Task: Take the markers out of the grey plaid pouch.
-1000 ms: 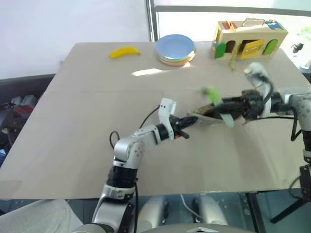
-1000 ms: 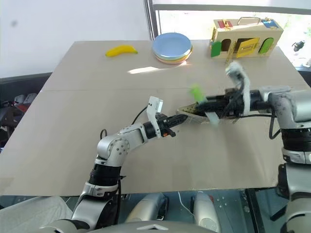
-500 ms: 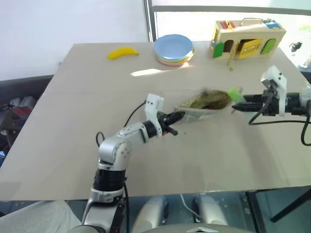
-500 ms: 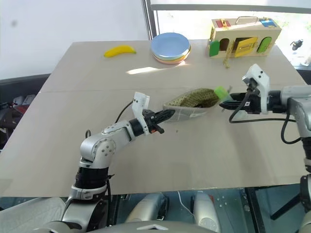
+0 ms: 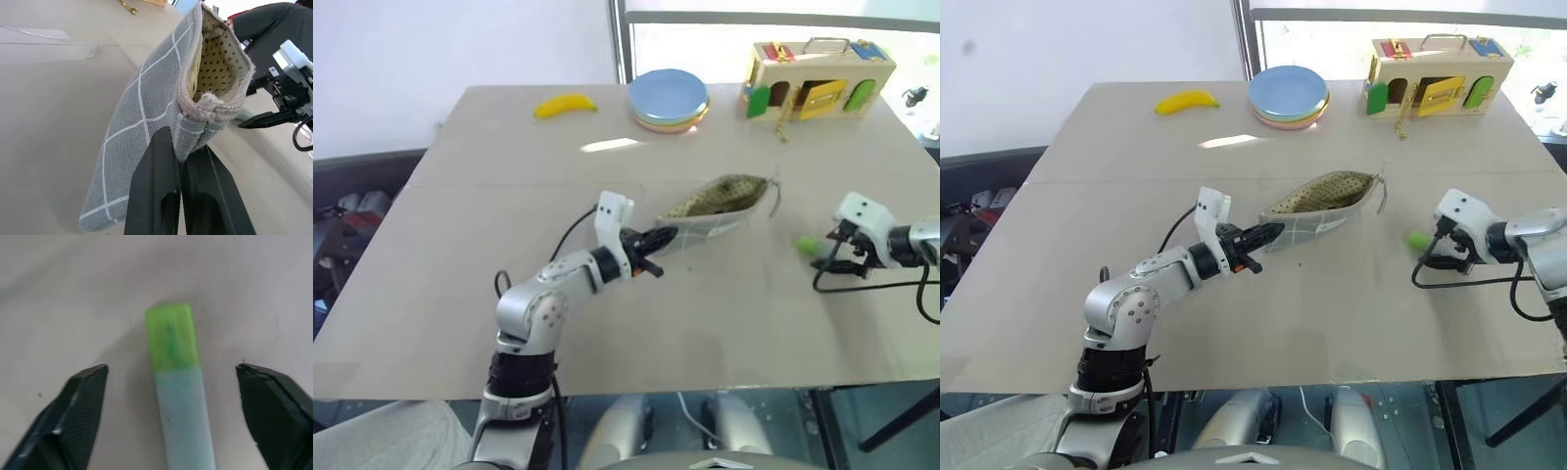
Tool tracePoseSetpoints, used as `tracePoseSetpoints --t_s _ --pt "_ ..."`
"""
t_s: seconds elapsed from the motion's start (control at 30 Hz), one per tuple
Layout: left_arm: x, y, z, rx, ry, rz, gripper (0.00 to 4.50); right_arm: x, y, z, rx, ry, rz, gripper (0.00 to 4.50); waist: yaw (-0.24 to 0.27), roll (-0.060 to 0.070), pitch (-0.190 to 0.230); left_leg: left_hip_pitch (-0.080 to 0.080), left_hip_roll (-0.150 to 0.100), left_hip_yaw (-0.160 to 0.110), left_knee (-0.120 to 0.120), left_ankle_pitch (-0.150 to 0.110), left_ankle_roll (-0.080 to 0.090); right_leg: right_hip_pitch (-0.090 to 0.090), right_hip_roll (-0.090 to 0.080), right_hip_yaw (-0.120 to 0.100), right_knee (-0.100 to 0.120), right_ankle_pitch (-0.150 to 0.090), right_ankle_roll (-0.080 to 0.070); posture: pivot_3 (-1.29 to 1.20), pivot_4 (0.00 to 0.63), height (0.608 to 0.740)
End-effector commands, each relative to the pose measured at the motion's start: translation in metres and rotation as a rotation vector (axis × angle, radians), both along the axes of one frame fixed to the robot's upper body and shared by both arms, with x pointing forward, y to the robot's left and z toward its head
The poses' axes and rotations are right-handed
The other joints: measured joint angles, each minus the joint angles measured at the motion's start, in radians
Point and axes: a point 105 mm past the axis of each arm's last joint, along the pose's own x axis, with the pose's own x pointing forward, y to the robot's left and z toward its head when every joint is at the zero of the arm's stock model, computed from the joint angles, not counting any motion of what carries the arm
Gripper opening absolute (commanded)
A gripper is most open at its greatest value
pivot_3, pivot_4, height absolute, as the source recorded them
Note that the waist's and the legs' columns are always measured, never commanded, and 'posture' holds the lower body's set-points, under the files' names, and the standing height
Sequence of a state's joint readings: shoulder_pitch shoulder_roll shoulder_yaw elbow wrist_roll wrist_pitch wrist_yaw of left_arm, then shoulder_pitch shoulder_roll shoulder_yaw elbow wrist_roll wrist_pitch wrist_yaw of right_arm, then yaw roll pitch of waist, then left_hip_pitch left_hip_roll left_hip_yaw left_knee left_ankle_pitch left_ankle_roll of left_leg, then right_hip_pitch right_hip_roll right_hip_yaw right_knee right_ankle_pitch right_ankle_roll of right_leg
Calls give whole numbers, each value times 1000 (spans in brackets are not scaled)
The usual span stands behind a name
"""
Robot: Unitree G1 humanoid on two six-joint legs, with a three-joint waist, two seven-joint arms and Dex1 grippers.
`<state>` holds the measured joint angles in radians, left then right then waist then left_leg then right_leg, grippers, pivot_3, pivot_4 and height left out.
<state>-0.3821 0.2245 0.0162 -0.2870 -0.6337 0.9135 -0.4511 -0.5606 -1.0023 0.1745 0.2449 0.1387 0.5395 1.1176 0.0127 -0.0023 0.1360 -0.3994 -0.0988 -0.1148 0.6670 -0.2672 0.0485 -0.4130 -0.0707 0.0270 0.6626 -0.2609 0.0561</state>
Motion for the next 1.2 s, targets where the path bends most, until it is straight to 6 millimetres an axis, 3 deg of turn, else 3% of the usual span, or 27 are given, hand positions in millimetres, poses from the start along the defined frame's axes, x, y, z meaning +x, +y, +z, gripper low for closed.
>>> tracePoseSetpoints --t_s 0.03,0.1,0.2,0.43,0.53,0.67,0.77,0.8,0.83,0.97,1.03,1.1,1.2 --pt "-7 -6 13 -18 -49 -40 0 6 16 54 112 -148 46 4099 1 0 0 0 0 0 0 0 0 0 0 0 0 0 0 0 150 740" --pt "-7 -7 12 -17 -47 -41 0 5 36 75 232 -180 90 4099 -1 0 0 0 0 0 0 0 0 0 0 0 0 0 0 0 150 740" --pt "-5 -11 12 -19 -45 -45 0 1 66 102 397 -214 142 3280 -2 0 0 0 0 0 0 0 0 0 0 0 0 0 0 0 150 740" --pt "2 -23 5 -7 -27 -63 0 -1 95 103 443 -214 230 36 8 -1 0 -1 -1 -2 1 0 0 2 -1 -2 -1 0 0 0 150 740" --pt "0 -28 6 -23 -26 -77 0 -1 107 88 408 -180 264 36 2 -1 0 -1 -1 -3 0 0 0 1 -1 -2 -1 0 0 0 150 740" --pt "-4 -34 3 -39 -11 -95 0 4 112 54 261 -134 306 36 -2 -1 0 0 0 -2 0 0 0 0 0 -1 0 0 0 0 150 740" --pt "-7 -37 2 -51 -5 -107 0 18 119 47 161 -191 339 36 -2 -1 0 0 0 -2 0 0 0 1 0 -1 0 0 0 0 150 740" --pt "-7 -38 2 -54 -5 -111 0 20 122 46 123 -196 369 531 -2 -1 0 0 -1 -1 0 0 0 0 0 -1 0 0 0 0 150 740" --pt "-7 -38 3 -57 -9 -111 0 21 123 43 72 -194 410 710 -4 -1 0 0 -1 -1 0 0 0 0 0 -1 0 0 0 0 150 740" --pt "-4 -37 5 -74 -12 -91 0 26 123 36 -60 -195 487 2566 -2 -1 0 0 -1 -1 0 0 0 0 0 -1 0 0 0 0 150 740" --pt "-4 -37 6 -90 -11 -90 0 25 123 31 -140 -182 547 3701 -1 -1 0 0 0 -1 0 0 0 0 0 -2 0 0 0 0 150 740" --pt "-7 -39 9 -114 -14 -102 0 19 125 28 -198 -152 609 4449 0 -1 0 0 -1 -2 0 0 0 0 0 -2 -1 0 0 0 150 740" --pt "-14 -44 13 -144 -12 -141 0 6 123 28 -269 -90 674 4449 0 -1 0 0 -1 -2 0 0 0 0 0 -2 -1 0 0 0 150 740"
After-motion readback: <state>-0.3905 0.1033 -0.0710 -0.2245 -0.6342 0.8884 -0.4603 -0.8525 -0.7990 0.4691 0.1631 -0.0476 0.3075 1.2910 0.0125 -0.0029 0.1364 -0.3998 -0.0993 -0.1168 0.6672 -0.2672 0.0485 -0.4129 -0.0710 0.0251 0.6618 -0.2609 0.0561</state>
